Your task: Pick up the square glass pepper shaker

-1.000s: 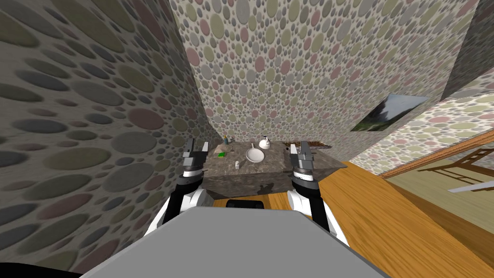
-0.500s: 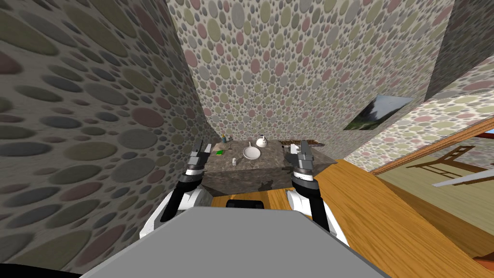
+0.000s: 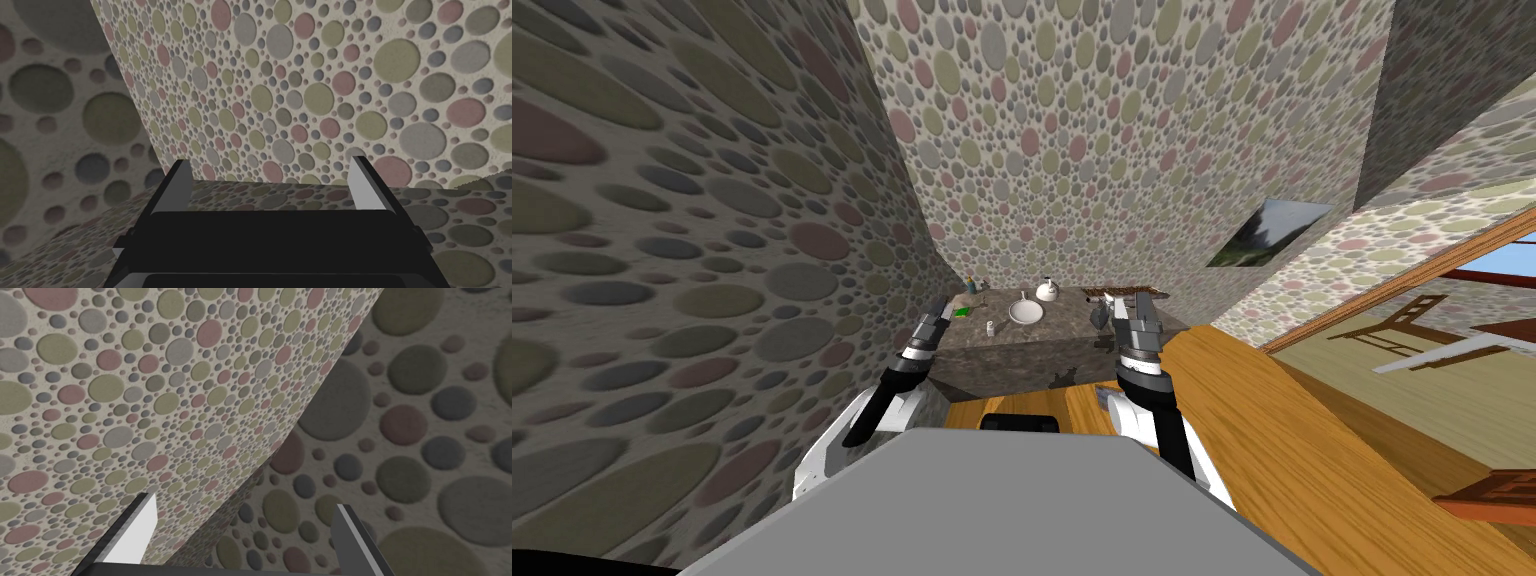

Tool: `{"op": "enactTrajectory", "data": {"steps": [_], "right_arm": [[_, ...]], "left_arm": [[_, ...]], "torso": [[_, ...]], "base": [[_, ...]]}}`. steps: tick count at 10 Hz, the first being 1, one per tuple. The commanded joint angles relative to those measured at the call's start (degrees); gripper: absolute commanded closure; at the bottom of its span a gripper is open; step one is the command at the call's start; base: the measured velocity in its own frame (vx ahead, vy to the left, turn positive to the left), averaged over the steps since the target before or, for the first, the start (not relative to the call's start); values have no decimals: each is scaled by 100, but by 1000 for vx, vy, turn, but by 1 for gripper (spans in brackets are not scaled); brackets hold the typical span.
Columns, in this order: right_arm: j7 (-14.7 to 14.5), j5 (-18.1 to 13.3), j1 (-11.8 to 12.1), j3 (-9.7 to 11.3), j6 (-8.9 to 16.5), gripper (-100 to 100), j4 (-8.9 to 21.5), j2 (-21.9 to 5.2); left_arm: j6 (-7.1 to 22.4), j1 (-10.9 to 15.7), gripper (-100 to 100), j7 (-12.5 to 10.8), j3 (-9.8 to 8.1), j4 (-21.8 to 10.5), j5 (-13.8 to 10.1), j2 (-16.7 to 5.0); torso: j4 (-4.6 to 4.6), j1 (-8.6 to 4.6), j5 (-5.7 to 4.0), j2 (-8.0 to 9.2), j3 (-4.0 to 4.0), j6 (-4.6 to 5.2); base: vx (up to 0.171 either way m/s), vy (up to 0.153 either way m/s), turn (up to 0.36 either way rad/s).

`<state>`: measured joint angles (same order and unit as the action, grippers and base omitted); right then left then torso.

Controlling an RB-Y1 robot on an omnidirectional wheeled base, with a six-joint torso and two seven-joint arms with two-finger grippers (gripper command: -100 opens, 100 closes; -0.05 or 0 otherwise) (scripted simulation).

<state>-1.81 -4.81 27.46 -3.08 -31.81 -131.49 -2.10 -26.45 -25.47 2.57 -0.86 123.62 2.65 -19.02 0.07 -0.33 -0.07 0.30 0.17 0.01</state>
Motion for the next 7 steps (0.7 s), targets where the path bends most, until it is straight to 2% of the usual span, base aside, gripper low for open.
{"op": "enactTrajectory", "data": {"steps": [1,7], "right_arm": [[0,0,0,0,0,0,0,0],[0,0,1,0,0,0,0,0]], "left_arm": [[158,17,-100,106,-29,-139,88,-260],[743,80,-100,462,-41,-788,528,-1145]], "torso": [[0,0,0,0,0,0],[-3,1,-1,-15,-9,0]], "base": [[-87,-111,-48],[-46,-95,-57]]}}
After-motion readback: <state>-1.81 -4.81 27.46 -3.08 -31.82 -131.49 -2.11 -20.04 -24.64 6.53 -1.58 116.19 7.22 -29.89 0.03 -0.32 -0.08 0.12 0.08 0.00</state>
